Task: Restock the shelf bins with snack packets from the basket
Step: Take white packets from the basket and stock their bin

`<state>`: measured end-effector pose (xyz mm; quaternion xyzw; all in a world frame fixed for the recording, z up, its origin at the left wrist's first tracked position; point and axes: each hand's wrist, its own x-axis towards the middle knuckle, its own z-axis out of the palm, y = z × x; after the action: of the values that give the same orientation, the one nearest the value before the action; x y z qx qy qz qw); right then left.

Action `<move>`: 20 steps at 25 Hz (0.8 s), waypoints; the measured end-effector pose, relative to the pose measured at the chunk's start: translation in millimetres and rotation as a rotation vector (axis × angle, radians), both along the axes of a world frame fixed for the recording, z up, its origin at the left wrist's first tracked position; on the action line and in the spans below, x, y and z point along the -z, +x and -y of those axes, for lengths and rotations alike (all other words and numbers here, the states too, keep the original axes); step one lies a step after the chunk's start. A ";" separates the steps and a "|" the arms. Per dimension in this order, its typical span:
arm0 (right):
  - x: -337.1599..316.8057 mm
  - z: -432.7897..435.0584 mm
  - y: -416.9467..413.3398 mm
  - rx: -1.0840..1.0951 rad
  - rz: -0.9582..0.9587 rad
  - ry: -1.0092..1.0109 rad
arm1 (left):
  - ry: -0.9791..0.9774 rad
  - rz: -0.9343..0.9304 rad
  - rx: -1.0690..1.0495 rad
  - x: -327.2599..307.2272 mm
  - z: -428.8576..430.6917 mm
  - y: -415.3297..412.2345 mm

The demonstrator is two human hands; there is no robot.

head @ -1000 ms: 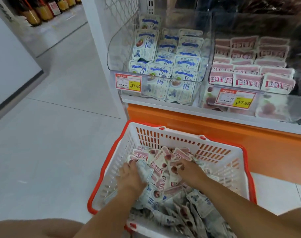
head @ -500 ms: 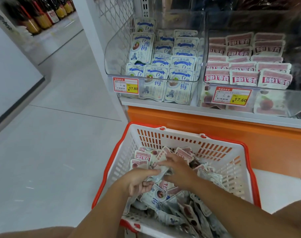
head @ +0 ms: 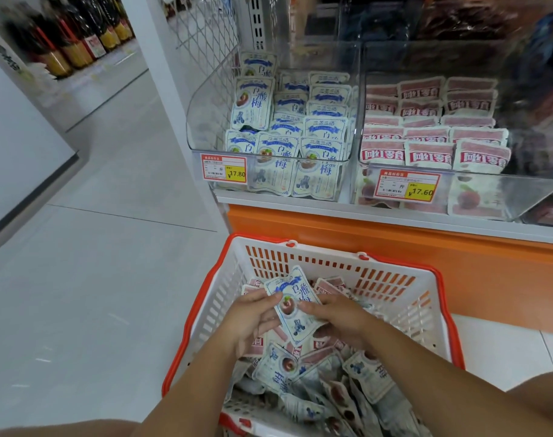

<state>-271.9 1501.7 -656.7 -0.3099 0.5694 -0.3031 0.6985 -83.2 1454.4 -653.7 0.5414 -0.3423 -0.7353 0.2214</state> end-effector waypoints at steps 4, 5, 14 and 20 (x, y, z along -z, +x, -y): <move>-1.8 3.4 -2.5 0.074 0.094 0.042 | -0.016 -0.015 -0.012 -2.6 1.6 -0.6; -3.8 5.1 -3.8 0.121 0.126 0.054 | -0.018 -0.014 -0.011 -3.4 2.4 -0.8; -84.7 25.8 11.7 0.115 -0.129 -0.298 | -0.307 0.091 0.160 -83.4 32.2 -0.2; -178.7 59.2 22.0 0.079 -0.152 -0.515 | -0.577 0.019 0.114 -183.3 66.9 16.6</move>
<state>-249.9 1442.5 -478.1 -0.4768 0.5359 -0.4410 0.5395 -66.5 1387.5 -470.4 0.4427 -0.5693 -0.6137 0.3214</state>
